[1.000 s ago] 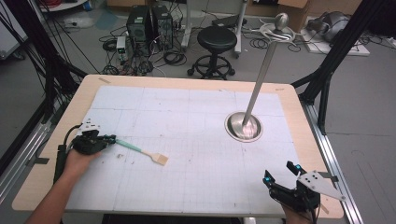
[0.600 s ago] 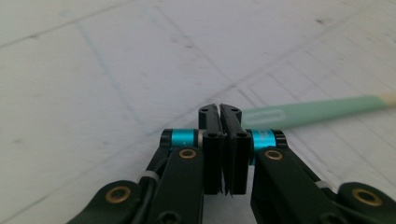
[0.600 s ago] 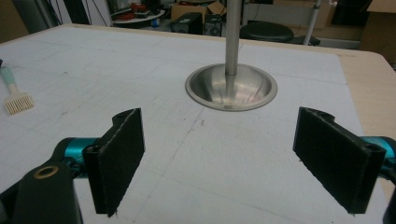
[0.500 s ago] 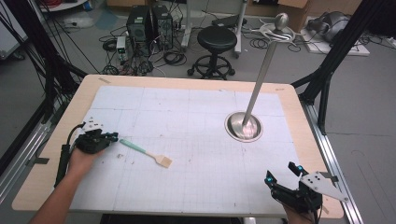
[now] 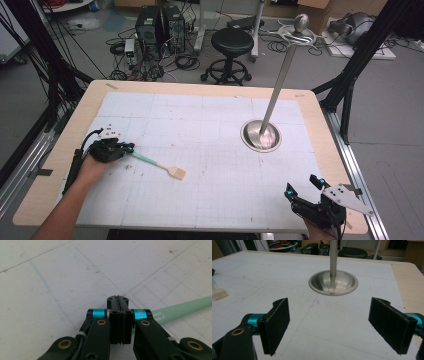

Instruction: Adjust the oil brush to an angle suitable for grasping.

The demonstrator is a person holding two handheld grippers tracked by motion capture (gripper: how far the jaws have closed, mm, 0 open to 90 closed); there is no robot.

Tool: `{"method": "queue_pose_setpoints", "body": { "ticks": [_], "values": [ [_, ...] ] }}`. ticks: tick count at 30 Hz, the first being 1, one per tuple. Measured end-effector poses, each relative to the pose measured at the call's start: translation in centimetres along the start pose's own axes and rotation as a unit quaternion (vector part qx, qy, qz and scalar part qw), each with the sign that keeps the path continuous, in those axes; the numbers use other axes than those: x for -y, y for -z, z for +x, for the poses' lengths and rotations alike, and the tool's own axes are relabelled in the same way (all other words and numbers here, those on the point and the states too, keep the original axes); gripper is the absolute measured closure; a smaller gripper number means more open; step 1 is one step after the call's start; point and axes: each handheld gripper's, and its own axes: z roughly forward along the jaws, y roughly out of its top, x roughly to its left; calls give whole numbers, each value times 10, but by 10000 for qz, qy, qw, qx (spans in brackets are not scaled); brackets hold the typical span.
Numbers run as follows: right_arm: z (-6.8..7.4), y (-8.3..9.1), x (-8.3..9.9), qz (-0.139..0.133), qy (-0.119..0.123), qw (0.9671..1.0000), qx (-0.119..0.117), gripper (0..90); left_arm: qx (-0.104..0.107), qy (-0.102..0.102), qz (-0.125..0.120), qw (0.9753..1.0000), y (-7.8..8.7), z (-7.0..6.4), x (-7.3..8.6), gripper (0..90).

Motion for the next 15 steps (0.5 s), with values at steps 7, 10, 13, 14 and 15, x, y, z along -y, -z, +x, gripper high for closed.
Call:
{"method": "queue_pose_setpoints", "body": {
  "ticks": [7, 10, 13, 14, 15],
  "values": [
    [0, 0, -1, -20, -22, 10000, -11, 169, 299, -220, 13, 9993, -4, -20, -3, 882],
    [0, 0, -1, 6, -23, 10000, -20, 168, 409, -290, 22, 9987, -4, -27, -4, 882],
    [0, -1, 0, 3, -22, 10000, -23, 169, 407, -358, 48, 9985, -4, -30, -5, 880],
    [0, -1, 0, 3, -22, 10000, -23, 169, 270, -376, 73, 9989, -2, -30, -5, 880],
    [0, 1, 0, 12, -11, 10000, -26, 169, 72, -334, 132, 9993, 1, -28, -5, 880]
  ]
}}
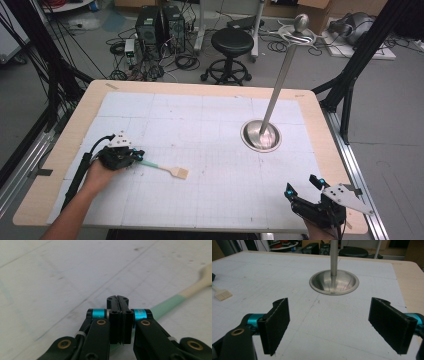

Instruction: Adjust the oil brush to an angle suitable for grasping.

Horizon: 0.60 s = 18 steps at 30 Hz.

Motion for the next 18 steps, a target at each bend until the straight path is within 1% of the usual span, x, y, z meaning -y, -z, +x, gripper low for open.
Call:
{"method": "queue_pose_setpoints", "body": {
  "ticks": [2, 3, 5, 7, 8, 10, 12, 13, 14, 16, 17, 18],
  "values": [
    [0, 1, 0, -2, -16, 10000, 1, 169, -392, 153, 85, 9991, 8, 8, 4, 881],
    [-1, 1, 1, -13, -22, 10000, 13, 169, -474, 274, 68, 9985, 12, 13, 8, 887],
    [-2, 1, 1, -7, -47, 10000, 11, 168, -514, 561, 61, 9971, 21, 21, 18, 888],
    [-2, 1, 1, -18, -70, 10000, 23, 169, -538, 707, -36, 9960, 30, 24, 28, 893],
    [-3, 1, 1, 3, -71, 10000, 13, 169, -533, 751, -42, 9957, 31, 25, 32, 894],
    [-3, 0, 1, 0, -45, 10000, 7, 168, -485, 781, -118, 9957, 31, 24, 34, 894],
    [-1, -1, 1, 11, -13, 10000, -5, 169, -497, 656, -121, 9965, 29, 23, 32, 893],
    [0, -1, 0, 12, 0, 10000, -6, 169, -532, 656, -144, 9963, 26, 23, 31, 894],
    [0, -1, 0, 21, -13, 10000, -20, 169, -523, 662, -162, 9963, 24, 24, 30, 893],
    [0, -2, 0, 23, 1, 10000, -19, 169, -468, 665, -172, 9965, 22, 24, 28, 894],
    [0, -2, 0, 24, 6, 10000, -21, 169, -432, 616, -150, 9971, 21, 23, 28, 895],
    [0, -1, 0, 33, -16, 10000, -26, 169, -328, 624, -159, 9974, 21, 22, 27, 896]
  ]
}}
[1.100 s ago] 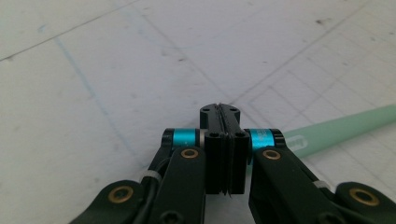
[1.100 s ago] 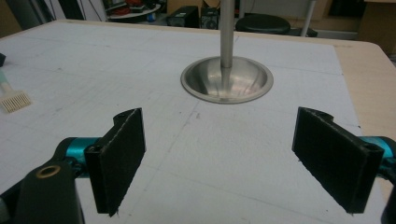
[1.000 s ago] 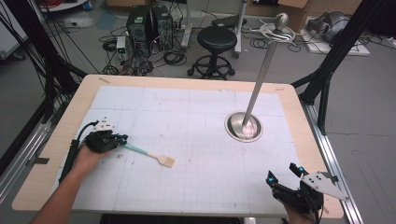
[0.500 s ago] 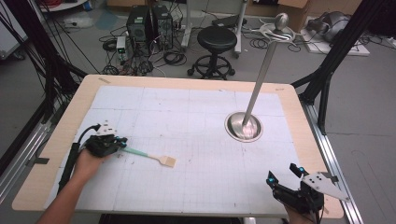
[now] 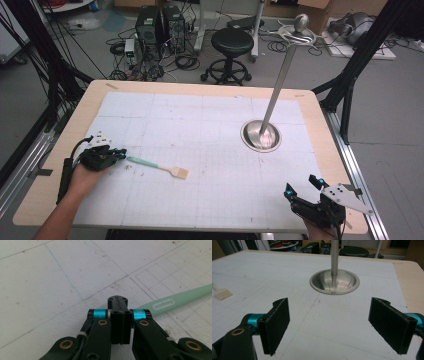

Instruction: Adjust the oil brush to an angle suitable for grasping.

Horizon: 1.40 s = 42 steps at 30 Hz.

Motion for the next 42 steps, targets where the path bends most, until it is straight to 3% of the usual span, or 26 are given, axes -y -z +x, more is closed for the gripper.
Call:
{"method": "queue_pose_setpoints", "body": {
  "ticks": [1, 8, 13, 32, 42],
  "values": [
    [-1, 0, 0, -8, 21, 10000, 11, 169, 103, -27, 10, 9999, 0, -2, 0, 896],
    [-1, 1, 0, -3, -10, 10000, 25, 169, 264, -16, 35, 9996, -3, -17, -3, 896],
    [0, 0, 0, 5, -32, 10000, 12, 169, 410, -95, 27, 9991, -8, -36, -6, 896],
    [-2, -1, 2, 35, -49, 10000, 24, 169, 690, -171, -54, 9975, -30, -95, -21, 896],
    [-2, -2, 3, 58, -45, 10000, 18, 169, 847, -377, -11, 9957, -42, -124, -32, 896]
  ]
}}
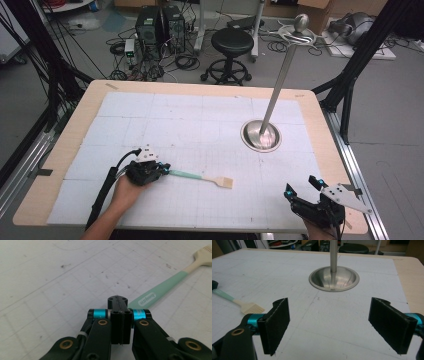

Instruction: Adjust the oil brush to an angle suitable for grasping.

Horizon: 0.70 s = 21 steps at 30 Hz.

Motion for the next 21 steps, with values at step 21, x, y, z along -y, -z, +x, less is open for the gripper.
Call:
{"method": "queue_pose_setpoints", "body": {
  "ticks": [21],
  "values": [
    [4, -2, -1, 27, 46, 9999, -109, 169, 256, -170, -115, 9995, -19, -34, -14, 890]
  ]
}}
